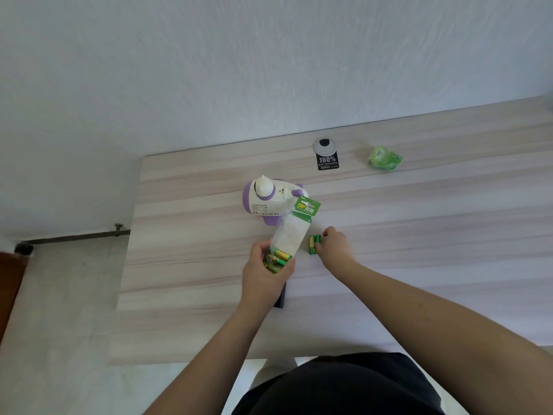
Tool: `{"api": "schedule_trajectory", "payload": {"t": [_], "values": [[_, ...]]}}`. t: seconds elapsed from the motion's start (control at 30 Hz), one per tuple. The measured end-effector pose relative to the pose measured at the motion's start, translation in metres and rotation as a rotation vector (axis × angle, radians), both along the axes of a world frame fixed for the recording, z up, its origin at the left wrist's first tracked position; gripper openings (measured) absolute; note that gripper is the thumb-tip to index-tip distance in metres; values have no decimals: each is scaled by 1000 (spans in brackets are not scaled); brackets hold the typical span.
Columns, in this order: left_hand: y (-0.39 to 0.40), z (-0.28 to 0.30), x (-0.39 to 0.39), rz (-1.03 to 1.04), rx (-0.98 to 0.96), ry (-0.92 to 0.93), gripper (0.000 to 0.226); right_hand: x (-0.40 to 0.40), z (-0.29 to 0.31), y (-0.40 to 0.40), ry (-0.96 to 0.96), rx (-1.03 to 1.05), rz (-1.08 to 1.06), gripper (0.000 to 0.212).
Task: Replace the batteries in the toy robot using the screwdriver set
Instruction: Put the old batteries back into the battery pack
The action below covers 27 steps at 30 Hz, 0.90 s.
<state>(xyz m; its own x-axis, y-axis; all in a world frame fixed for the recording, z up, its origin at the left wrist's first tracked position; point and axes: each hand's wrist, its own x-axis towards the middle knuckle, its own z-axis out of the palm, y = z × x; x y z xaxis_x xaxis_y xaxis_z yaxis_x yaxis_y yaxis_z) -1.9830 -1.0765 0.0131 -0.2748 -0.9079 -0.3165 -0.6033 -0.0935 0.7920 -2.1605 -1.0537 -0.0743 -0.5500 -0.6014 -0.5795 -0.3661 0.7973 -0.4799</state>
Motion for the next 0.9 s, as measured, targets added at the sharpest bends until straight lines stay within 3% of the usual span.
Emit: {"api": "schedule_trajectory", "payload": {"t": [0.17,0.3,0.53,0.7,0.9], "values": [[0,4,4,-13,0,16,40,1,0,3,76,48,50,21],[-1,7,6,-64,0,17,39,-1,10,18,85,70,59,30],[-6,9,5,-142,-28,10,43,17,91,70,-75,-316,3,22],[-8,9,4,-192,-41,21,48,44,131,80,69,-559,178,26],[-5,14,6,-240,-64,29,45,62,133,53,243,-548,161,22]]}}
